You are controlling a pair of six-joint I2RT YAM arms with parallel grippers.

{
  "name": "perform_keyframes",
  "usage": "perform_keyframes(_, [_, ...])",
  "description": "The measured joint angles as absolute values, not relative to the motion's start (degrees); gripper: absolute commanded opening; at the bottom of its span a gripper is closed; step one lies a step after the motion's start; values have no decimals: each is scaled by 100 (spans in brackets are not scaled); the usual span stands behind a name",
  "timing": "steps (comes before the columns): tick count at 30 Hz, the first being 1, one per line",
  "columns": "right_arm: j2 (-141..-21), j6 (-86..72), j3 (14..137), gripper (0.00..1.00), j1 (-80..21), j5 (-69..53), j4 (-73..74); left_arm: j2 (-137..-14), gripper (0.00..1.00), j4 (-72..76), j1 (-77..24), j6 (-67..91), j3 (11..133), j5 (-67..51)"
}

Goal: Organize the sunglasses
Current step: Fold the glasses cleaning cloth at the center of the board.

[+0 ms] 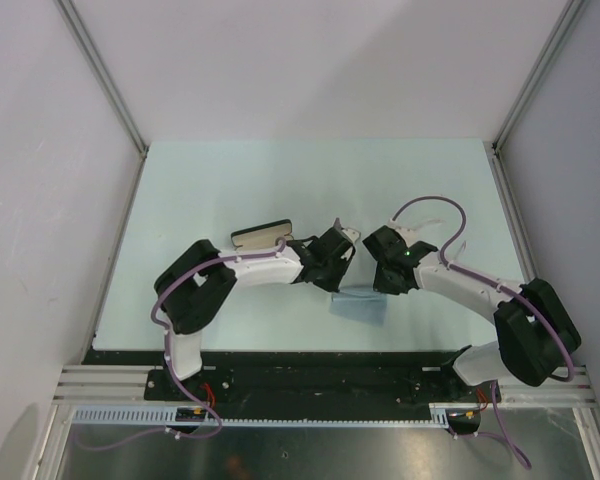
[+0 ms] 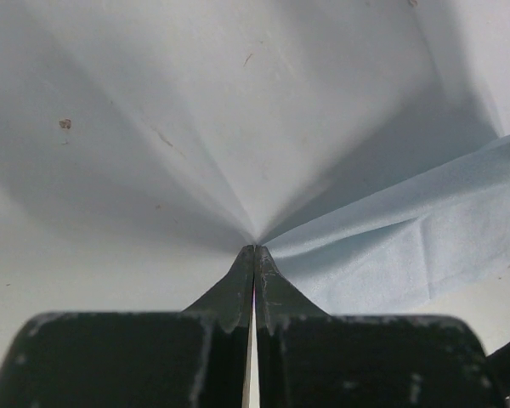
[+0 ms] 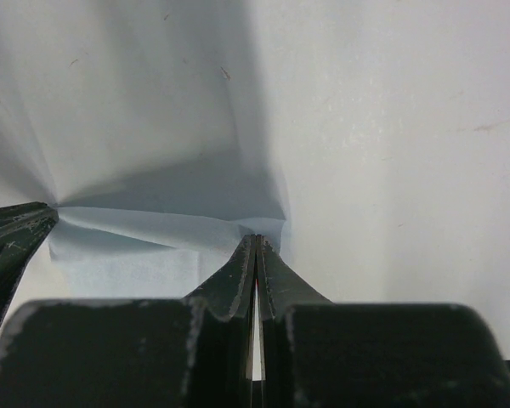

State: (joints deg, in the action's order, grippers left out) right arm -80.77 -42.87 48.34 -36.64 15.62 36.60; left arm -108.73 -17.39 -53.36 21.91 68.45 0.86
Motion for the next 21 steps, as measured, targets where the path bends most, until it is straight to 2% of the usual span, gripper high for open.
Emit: perform_keyframes(21, [-8031, -4202, 4847, 3, -3664, 1184, 4073, -10381, 0, -1804, -5413, 2093, 6705, 84])
